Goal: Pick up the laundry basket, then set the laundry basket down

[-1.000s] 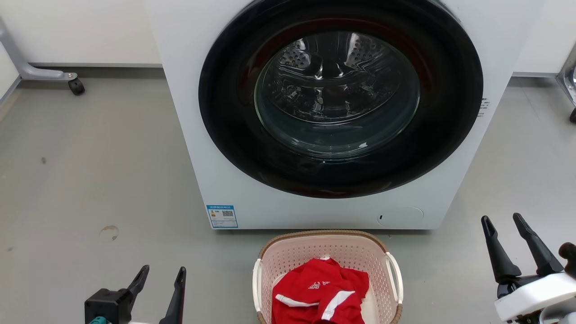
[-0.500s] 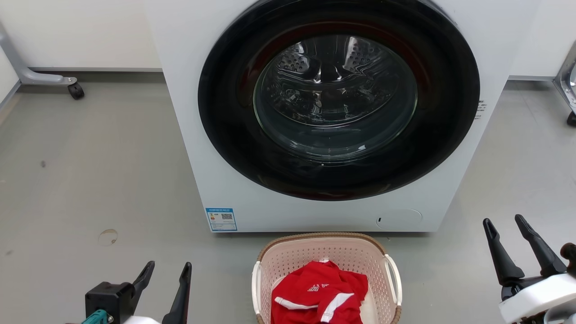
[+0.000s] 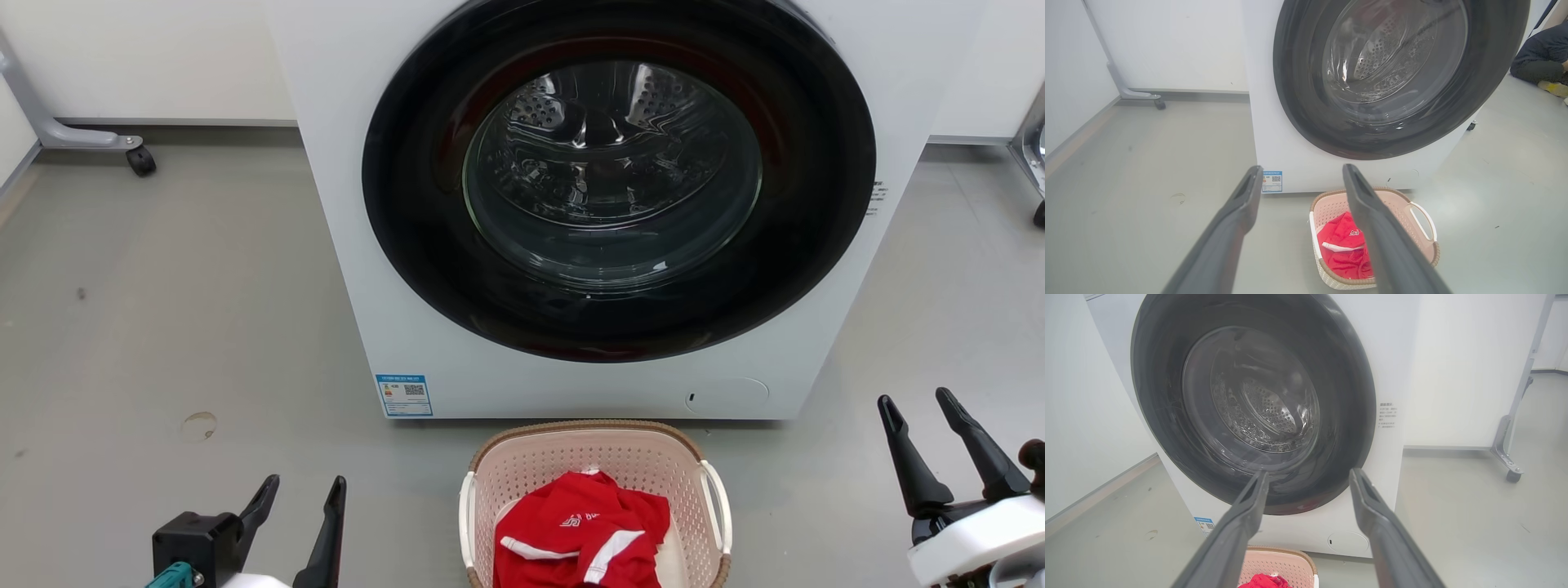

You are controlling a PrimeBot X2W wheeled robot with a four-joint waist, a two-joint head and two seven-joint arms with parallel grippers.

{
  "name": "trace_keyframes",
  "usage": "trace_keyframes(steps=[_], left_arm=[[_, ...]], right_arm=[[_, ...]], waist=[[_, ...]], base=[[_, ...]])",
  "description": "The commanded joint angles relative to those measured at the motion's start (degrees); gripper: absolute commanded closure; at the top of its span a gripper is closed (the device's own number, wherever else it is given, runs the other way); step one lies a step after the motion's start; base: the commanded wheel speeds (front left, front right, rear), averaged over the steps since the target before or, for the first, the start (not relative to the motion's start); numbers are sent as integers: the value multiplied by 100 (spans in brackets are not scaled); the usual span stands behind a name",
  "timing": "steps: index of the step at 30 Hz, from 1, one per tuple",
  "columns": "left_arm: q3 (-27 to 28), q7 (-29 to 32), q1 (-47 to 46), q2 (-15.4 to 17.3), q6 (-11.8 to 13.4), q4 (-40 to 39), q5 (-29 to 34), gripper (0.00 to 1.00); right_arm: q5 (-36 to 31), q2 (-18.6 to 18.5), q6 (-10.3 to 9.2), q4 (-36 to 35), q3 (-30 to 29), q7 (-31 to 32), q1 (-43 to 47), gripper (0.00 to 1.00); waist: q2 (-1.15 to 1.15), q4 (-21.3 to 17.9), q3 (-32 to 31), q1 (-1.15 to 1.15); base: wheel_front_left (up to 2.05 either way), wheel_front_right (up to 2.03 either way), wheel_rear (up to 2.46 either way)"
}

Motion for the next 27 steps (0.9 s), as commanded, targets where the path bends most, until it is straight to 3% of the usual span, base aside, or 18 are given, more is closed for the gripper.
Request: trace_keyframes(steps=[1,27], left_arm=[[210,-51,-240,63,48,-123,-41,0],[166,-186,-297,87,46,6,-84,0]], right_arm=[[34,-213,-16,-147,74,-37,-114,0],[6,-204,-16,-196,75,-37,-130,0]], waist=[[0,14,1,0],[0,14,58,0]], base=[[0,0,0],[0,0,0]])
